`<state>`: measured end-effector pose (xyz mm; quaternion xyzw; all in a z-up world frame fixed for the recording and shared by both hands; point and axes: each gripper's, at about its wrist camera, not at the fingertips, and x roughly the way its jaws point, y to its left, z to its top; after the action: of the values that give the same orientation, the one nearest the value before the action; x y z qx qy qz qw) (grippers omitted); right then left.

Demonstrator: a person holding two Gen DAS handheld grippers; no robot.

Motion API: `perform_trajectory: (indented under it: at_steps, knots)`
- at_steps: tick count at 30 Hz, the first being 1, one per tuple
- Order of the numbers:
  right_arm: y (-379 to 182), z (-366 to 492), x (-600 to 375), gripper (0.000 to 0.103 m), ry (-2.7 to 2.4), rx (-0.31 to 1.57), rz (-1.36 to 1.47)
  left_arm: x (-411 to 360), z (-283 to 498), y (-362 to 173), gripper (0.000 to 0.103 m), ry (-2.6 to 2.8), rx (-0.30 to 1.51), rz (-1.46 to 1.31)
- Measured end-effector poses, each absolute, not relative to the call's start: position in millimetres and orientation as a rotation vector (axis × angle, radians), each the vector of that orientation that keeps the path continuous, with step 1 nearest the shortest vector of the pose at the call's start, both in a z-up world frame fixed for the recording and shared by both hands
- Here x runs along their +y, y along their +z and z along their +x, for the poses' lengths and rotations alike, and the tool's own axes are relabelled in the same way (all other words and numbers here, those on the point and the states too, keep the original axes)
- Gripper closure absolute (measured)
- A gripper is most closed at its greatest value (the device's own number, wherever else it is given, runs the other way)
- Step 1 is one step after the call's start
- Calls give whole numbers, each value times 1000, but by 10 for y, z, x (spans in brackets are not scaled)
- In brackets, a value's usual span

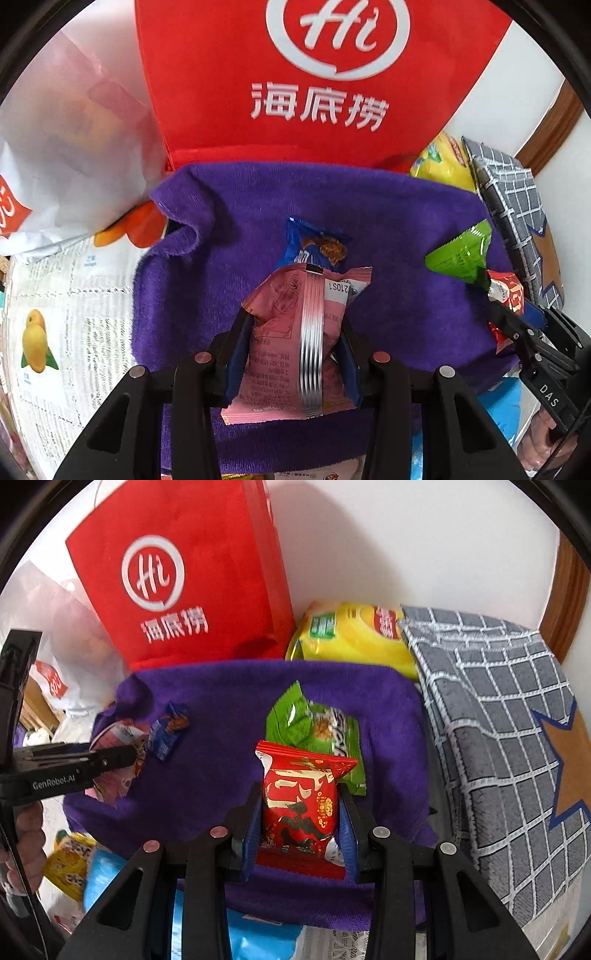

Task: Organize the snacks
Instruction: 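Lower both packets onto the towel and open both tools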

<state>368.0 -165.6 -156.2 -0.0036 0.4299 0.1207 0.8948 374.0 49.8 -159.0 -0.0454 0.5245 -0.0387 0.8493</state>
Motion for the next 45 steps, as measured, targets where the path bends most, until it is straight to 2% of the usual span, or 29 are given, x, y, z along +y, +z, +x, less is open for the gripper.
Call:
perform_trajectory:
  at_steps: [22,24,27,28,31,36,45]
  knots:
    - [-1724,3784,-1663,65,220,932,-6,377,3809,-1699,61,-78,1148,-59]
    - [-1709,3773,-1673,56,214,933,-3,379,3807,-1691,61,-88,1145,-57]
    - [-1611,3732,-1688,50,226,922,8,391,3798,-1643,58,-121,1139,-67]
    - [-1549,3694,-1696,48,226,910,9,399,3786,-1613,56,-121,1134,-73]
    - [-1384,3561,-1730,39,210,867,5,415,3724,-1478,39,-134,1101,-79]
    - [-1147,3256,-1872,26,172,815,16,436,3552,-1188,37,-135,1032,-72]
    - [-1196,2594,-2111,26,115,850,62,490,3080,-867,37,-146,990,-62]
